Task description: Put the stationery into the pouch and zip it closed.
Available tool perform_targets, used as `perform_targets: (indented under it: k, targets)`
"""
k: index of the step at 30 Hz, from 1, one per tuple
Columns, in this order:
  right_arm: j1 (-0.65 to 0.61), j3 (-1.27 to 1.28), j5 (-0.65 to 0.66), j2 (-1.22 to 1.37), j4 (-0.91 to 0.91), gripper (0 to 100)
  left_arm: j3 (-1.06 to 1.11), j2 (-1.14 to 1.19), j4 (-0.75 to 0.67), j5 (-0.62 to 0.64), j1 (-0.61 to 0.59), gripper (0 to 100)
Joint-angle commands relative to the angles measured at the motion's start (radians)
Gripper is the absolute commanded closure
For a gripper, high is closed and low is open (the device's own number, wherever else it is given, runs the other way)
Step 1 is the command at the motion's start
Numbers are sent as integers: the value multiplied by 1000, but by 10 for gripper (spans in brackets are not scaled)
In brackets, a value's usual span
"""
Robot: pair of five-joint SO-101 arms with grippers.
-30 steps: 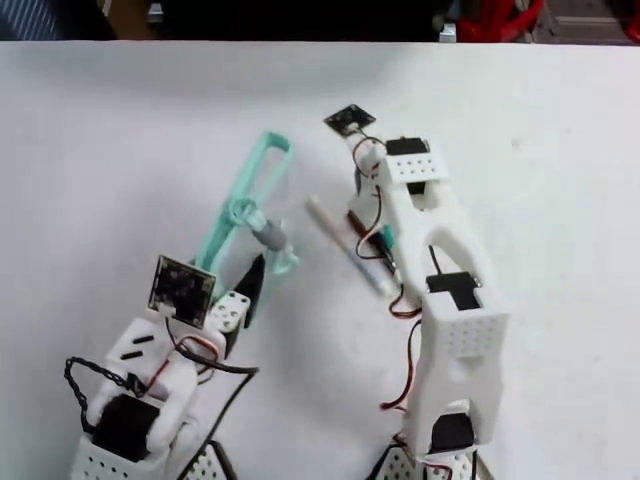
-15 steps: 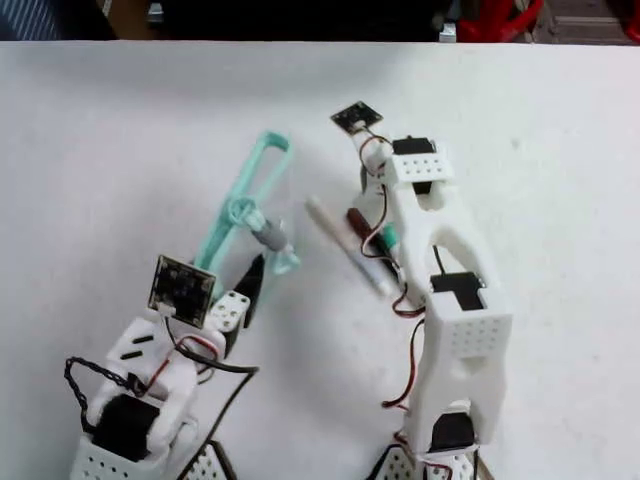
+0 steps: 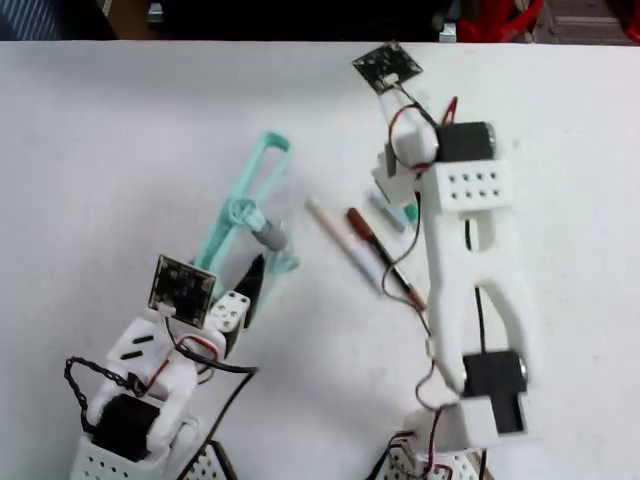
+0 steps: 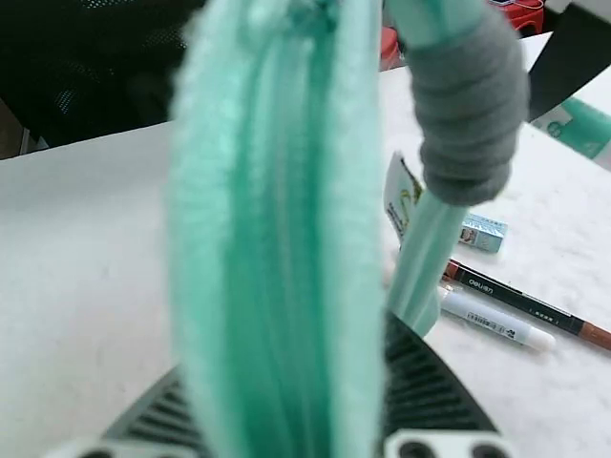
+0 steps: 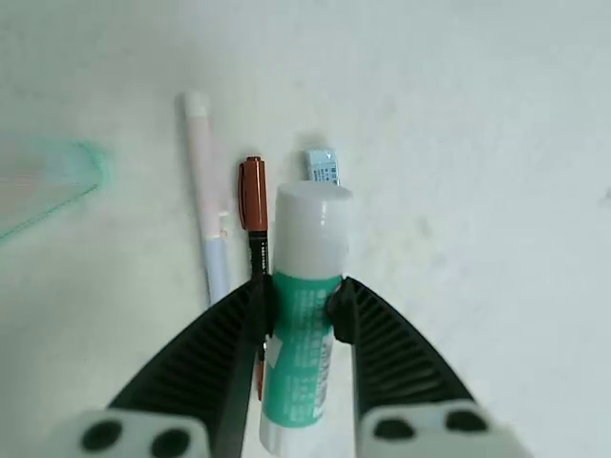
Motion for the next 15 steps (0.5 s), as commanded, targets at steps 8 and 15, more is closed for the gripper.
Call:
perform_targets:
  k: [8, 15]
  targets:
    - [-91, 226, -57, -409, -50, 981, 17, -1, -9, -5, -4, 855]
    - [-133, 316, -170, -648, -209, 981, 17, -1, -11, -5, -2, 854]
